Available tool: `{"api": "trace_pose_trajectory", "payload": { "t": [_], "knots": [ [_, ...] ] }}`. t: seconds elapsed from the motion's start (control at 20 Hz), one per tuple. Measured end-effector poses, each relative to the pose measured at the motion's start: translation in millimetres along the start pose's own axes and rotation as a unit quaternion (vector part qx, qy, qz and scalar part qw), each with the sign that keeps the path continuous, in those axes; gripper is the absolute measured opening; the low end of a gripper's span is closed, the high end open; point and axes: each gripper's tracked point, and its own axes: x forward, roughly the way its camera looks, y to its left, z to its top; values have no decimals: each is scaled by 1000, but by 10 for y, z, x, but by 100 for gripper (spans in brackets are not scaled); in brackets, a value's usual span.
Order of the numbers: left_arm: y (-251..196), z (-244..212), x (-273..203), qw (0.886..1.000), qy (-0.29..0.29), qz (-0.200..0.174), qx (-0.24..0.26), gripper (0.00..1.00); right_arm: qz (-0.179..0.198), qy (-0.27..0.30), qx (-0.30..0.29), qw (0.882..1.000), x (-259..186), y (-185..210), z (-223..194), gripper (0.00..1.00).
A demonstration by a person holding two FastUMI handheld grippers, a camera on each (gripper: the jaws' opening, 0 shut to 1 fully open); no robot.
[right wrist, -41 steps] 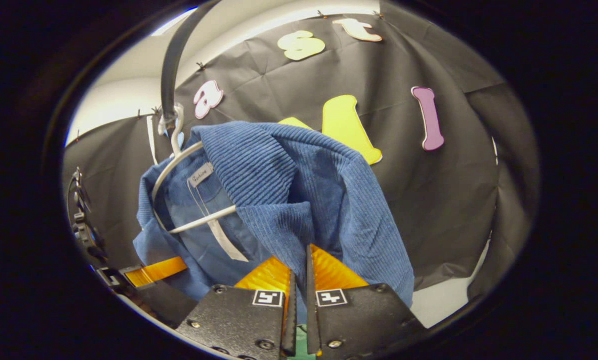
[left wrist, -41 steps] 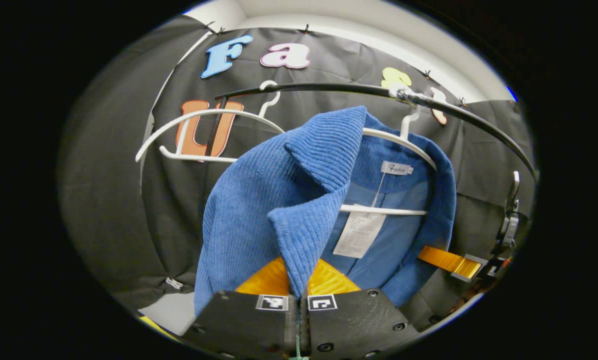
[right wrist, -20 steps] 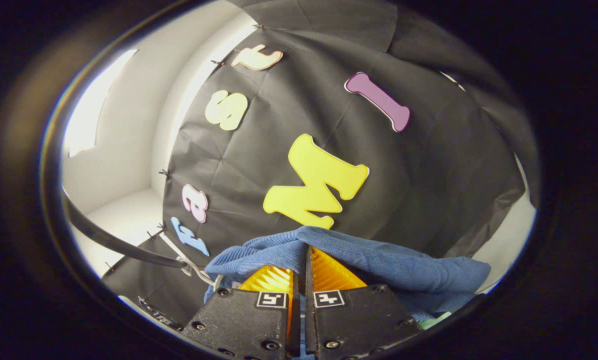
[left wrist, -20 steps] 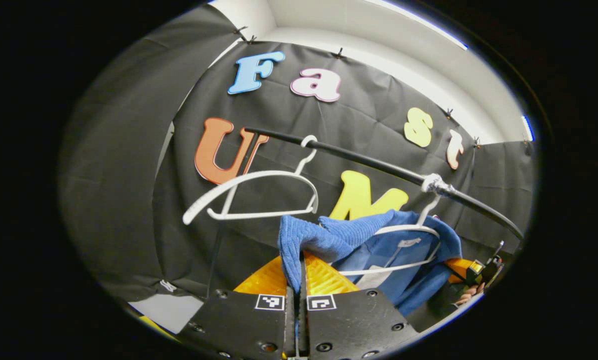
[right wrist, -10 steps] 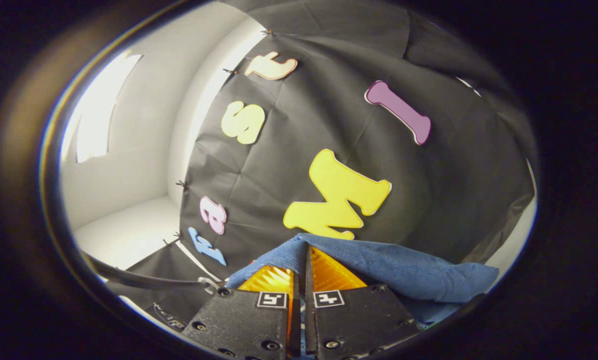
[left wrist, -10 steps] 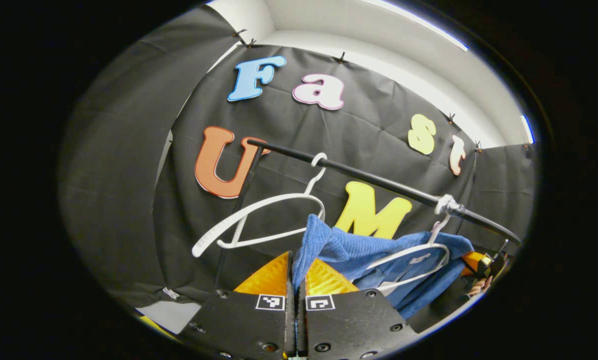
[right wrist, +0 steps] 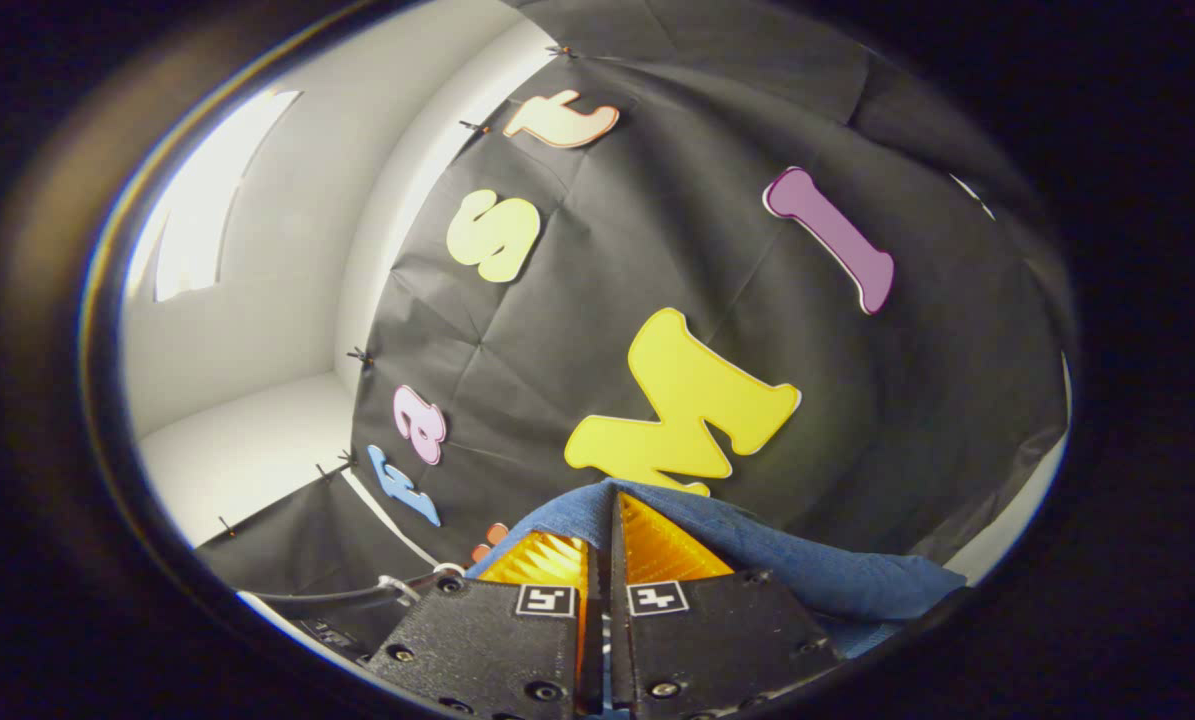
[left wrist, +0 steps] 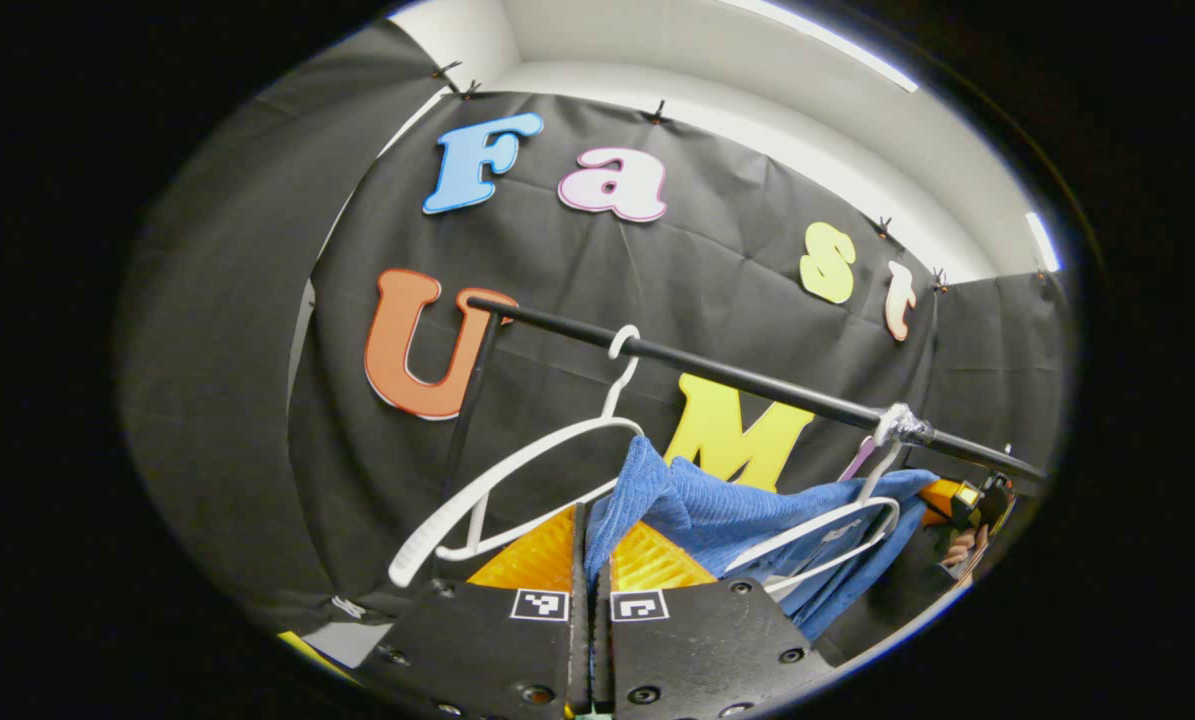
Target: Grasp the clothes on the hanger with both hands and then place them into the laundry hamper below.
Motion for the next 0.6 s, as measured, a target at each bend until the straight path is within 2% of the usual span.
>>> {"api": "trace_pose_trajectory", "payload": {
  "t": [0.25,0.3,0.35,0.4,0.6],
  "knots": [
    [5,-2,143,999,10,-8,30,2,-12,19,-40,999,224,-72,89,6],
    [-1,-38,196,999,18,-11,33,7,-16,28,-51,998,303,-116,87,6],
    [24,-69,270,999,26,-13,38,7,-21,35,-59,997,375,-175,96,6],
    [67,-100,353,998,33,-10,44,2,-27,46,-66,996,454,-225,68,6],
    [150,-256,484,998,51,-7,44,2,-56,83,-74,992,585,-539,-106,6]
  ]
}}
